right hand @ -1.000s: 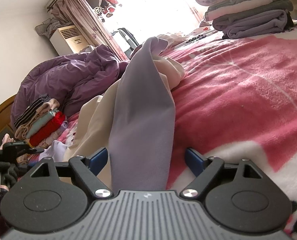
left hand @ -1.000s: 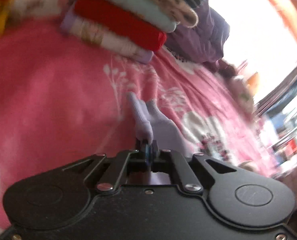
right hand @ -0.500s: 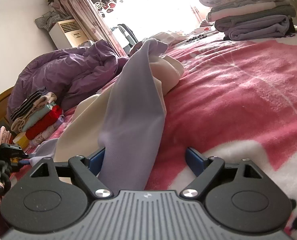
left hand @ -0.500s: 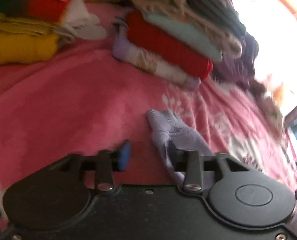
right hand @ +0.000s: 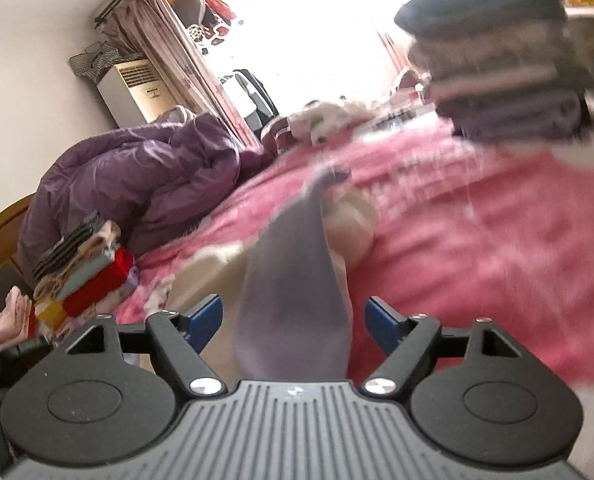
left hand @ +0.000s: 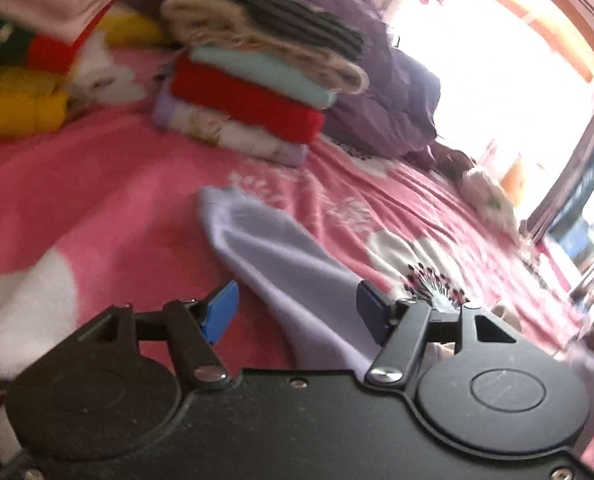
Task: Fold clothes
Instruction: 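Lay the sleeve flat with the left tool while the right tool releases the hem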
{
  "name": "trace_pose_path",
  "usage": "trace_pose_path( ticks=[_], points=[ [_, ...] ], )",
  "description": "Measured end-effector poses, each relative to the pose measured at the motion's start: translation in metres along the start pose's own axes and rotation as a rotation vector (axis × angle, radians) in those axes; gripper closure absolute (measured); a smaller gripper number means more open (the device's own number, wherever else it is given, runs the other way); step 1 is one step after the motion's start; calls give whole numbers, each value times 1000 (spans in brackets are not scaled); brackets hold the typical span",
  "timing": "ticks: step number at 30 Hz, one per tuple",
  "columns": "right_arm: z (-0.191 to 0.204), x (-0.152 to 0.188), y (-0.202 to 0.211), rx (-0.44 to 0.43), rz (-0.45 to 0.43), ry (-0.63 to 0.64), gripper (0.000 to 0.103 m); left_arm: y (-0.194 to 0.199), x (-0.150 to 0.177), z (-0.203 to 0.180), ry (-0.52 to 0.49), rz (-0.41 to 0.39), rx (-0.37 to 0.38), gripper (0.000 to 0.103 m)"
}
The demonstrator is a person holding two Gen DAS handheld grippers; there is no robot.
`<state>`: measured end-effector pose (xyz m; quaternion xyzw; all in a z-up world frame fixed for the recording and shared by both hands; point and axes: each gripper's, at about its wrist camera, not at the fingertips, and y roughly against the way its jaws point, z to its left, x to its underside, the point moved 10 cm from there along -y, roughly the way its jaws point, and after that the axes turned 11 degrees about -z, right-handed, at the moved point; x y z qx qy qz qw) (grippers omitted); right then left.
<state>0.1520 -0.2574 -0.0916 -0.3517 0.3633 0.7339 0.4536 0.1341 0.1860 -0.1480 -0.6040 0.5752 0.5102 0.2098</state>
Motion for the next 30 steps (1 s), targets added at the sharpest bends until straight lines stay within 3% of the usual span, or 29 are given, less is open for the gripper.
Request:
trace_pose_path(
  ticks=[3, 8, 11, 13, 15, 17, 24, 30],
  points=[
    [2, -25, -22, 25, -10, 45, 26, -5, 4, -21, -92, 0, 31, 38],
    [-1, -48, -68, 79, 18, 119, 30, -14, 14, -36, -129, 38, 78, 38],
    [-4, -47, -90, 97, 52, 125, 39, -16, 14, -39, -136, 49, 90, 38],
    [-6, -45, -102, 109, 72, 134, 48, -16, 13, -40, -131, 53, 97, 38],
    [-5, -43, -108, 108, 77, 157, 81, -16, 15, -40, -129, 61, 96, 38],
    [-1, -42, -108, 120, 75, 199, 93, -16, 17, -38, -129, 73, 92, 38],
    [1, -67, -76, 129, -37, 199, 98, -13, 21, -41, -127, 85, 96, 38],
    [-40, -97, -29, 201, -128, 124, 98, -9, 25, -51, -142, 85, 116, 38]
  ],
)
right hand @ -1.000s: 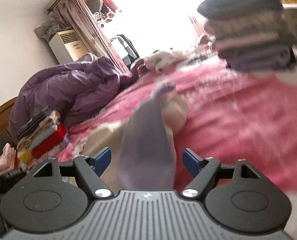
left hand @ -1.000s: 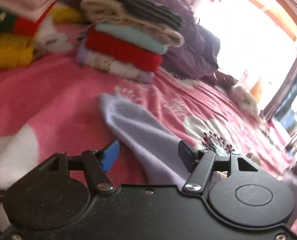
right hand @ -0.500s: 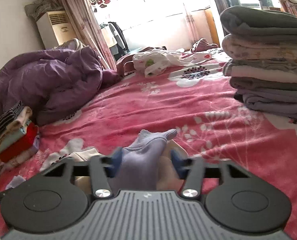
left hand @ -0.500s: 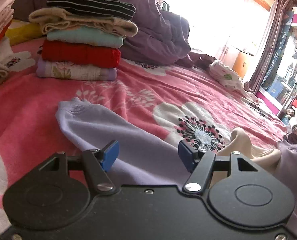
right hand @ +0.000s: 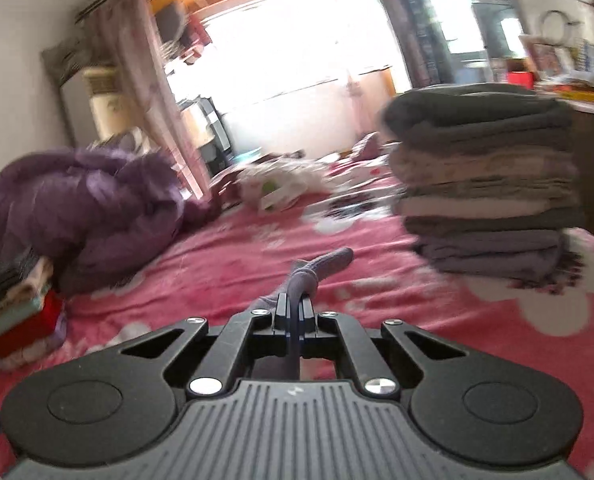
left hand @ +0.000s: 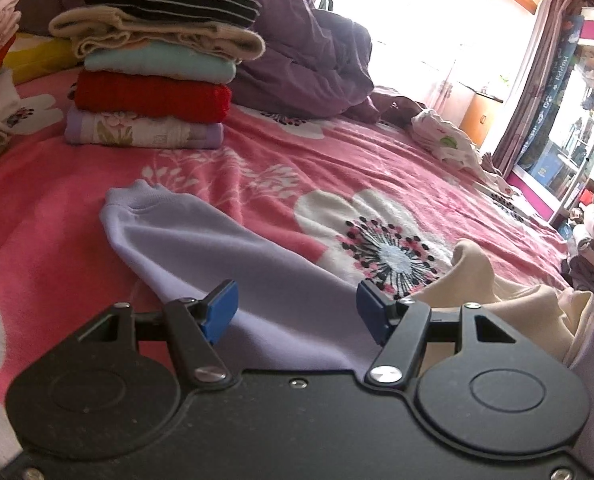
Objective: Fold clothes
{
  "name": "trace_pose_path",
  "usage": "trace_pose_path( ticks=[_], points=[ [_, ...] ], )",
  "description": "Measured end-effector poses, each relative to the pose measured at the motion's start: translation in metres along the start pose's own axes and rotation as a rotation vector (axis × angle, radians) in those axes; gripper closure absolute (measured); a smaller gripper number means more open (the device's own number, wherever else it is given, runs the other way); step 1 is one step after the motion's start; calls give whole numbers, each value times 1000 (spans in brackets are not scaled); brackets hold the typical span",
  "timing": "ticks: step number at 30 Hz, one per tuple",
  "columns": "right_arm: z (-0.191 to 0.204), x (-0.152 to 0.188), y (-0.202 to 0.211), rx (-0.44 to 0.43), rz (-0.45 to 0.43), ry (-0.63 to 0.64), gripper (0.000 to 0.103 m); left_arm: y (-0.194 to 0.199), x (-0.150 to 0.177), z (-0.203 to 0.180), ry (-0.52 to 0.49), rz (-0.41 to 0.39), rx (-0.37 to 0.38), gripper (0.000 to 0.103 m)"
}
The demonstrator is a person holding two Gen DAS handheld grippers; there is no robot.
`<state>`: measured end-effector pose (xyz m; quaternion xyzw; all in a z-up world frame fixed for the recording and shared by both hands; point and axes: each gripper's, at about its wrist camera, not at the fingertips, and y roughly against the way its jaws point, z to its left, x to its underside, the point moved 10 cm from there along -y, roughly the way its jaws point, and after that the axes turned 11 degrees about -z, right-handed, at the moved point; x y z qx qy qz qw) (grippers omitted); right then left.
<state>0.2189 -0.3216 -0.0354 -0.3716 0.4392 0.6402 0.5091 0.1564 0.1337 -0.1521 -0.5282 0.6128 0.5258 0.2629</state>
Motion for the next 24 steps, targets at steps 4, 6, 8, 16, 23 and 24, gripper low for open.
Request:
trace_pose_path(
  ticks=[4, 6, 8, 16, 23, 24],
  points=[
    [-59, -10, 27, 107, -50, -115, 98, -1, 2, -6, -2, 4, 12, 38],
    [-89, -7, 41, 166, -65, -168, 98, -1, 3, -10, -5, 5, 18, 38],
    [-118, 1, 55, 229, -72, -219, 98, 0, 5, -13, -10, 9, 23, 38],
    [-184, 44, 82, 383, -30, -326, 98, -5, 12, -24, -20, 29, 34, 38],
    [-188, 56, 81, 437, 41, -237, 93, -6, 14, -33, -31, 36, 55, 38],
    [-189, 53, 82, 454, 37, -214, 82, -7, 14, -34, -30, 37, 58, 38]
  ],
)
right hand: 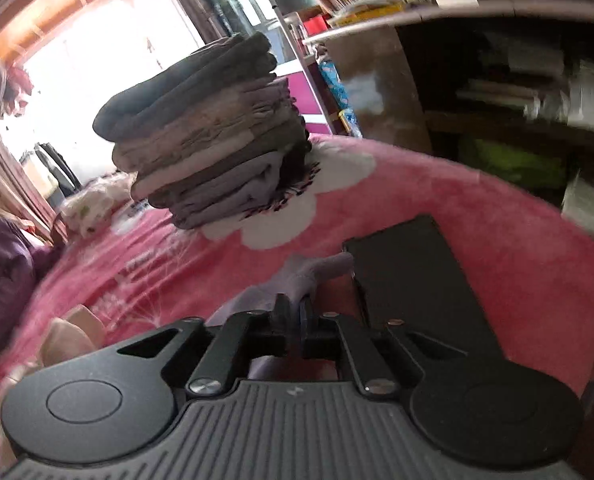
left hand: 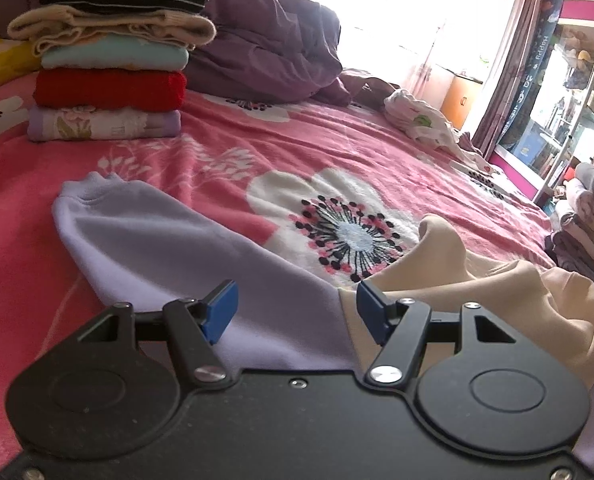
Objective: Fold clothes
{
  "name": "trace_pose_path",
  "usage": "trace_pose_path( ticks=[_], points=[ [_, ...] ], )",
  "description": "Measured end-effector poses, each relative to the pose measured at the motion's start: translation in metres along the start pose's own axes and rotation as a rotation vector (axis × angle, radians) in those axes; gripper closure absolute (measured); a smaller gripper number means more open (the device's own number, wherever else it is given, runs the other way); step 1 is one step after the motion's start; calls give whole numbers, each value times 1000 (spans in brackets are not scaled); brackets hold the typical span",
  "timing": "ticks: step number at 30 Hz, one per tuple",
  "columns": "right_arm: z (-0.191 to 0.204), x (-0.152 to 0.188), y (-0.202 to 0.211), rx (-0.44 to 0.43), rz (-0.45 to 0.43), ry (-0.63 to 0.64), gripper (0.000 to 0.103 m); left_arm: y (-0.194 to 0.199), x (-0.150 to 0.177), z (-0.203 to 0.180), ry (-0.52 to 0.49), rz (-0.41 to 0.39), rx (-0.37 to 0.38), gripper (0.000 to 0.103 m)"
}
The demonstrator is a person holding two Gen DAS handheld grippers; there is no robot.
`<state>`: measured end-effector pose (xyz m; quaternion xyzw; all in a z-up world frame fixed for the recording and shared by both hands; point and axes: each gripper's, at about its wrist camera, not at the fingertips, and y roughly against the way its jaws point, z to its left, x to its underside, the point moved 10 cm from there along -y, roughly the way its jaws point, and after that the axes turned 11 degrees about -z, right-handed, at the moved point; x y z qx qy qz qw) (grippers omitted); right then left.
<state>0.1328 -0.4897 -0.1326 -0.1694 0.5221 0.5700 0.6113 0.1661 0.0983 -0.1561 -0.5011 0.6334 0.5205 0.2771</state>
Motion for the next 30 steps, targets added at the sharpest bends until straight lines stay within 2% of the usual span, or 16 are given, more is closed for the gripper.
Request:
trace_pose_path(
  ticks=[2, 7, 10, 17, 20, 22, 26, 30],
  points=[
    [-1, -7, 2, 28, -23, 30, 75, -1, -1, -1, 3, 3, 7, 38],
    [8, -23, 10, 14, -85, 56, 71, -5, -3, -11, -7, 8, 43, 38],
    [27, -23, 11, -45, -86, 53, 66, -7, -7, -23, -23, 8, 89, 38],
    [106, 4, -1, -256, 23, 84, 64, -21, -18, -45, -12, 32, 186, 38],
    [147, 14, -6, -342, 71, 103, 54, -32, -22, -55, -10, 59, 230, 38],
    [174, 20, -10, -392, 96, 119, 52, -42, -23, -65, -6, 88, 271, 38],
    [220, 33, -23, -443, 149, 177, 49, -72, -22, -84, 0, 161, 340, 38],
    [247, 46, -41, -446, 201, 270, 43, -106, -17, -99, -9, 253, 379, 38]
  ],
)
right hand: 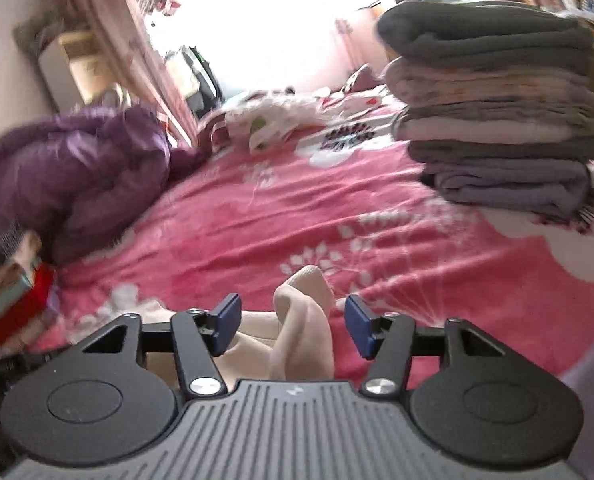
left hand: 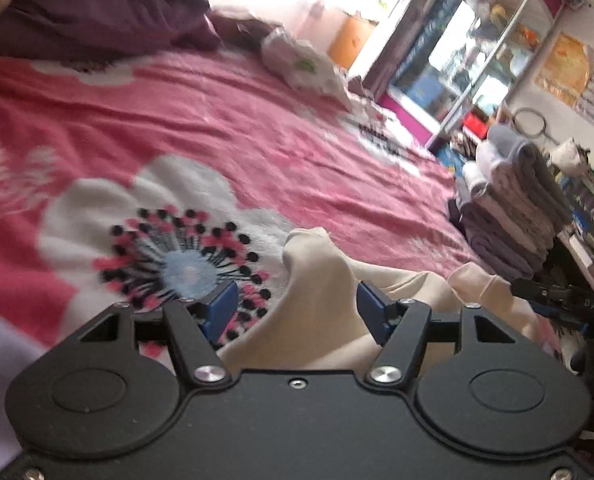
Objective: Fold clothes
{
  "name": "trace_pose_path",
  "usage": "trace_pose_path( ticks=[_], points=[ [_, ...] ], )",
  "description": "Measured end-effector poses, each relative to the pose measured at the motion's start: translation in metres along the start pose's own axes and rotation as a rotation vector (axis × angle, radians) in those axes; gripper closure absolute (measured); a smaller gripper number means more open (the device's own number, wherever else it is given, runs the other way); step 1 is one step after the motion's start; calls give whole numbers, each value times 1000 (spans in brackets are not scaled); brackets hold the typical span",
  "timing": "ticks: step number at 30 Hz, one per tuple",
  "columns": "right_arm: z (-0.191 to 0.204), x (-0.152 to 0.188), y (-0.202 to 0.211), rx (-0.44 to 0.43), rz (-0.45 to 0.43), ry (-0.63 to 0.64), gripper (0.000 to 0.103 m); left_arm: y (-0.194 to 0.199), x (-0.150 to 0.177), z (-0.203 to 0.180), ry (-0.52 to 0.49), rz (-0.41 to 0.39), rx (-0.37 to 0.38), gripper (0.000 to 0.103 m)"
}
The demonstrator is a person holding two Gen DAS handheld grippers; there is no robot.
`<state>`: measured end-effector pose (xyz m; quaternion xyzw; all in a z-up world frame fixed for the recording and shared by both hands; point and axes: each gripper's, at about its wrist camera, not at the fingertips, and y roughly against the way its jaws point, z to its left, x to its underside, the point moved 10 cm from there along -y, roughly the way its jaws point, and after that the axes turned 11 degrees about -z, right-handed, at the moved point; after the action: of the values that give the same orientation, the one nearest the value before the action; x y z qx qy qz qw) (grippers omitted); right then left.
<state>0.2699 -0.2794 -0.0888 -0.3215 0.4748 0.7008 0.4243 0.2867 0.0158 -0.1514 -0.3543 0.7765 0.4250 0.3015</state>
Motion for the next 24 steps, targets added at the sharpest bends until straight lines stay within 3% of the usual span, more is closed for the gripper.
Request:
trace_pose_path(
  ticks=[5, 10, 11, 12, 13, 14, 16, 19, 24],
  points=[
    [3, 9, -31, -31, 93, 10, 43, -35, 2, 4, 61, 116, 73, 38],
    [-2, 19, -52, -30, 150, 36, 46, -55, -5, 1, 136, 166, 173, 40],
    [-3, 20, -54, -29, 154, 37, 53, -59, -6, 1, 154, 169, 187, 46],
    [-5, 20, -56, -30, 154, 32, 69, -62, -8, 2, 174, 167, 198, 56],
    [-8, 20, -56, -28, 151, 26, 77, -64, -9, 3, 187, 162, 195, 74],
    [-10, 20, -56, -32, 146, 16, 86, -65, -11, 4, 187, 150, 192, 77],
    [-10, 14, -53, -67, 103, -16, 90, -63, -14, 6, 179, 122, 201, 92],
    [-8, -5, -44, -132, 7, -65, 92, -51, -30, 9, 150, 51, 217, 95],
    [1, -42, -36, -272, -151, -132, 93, -21, -79, 31, 145, -208, 223, 95]
  ],
)
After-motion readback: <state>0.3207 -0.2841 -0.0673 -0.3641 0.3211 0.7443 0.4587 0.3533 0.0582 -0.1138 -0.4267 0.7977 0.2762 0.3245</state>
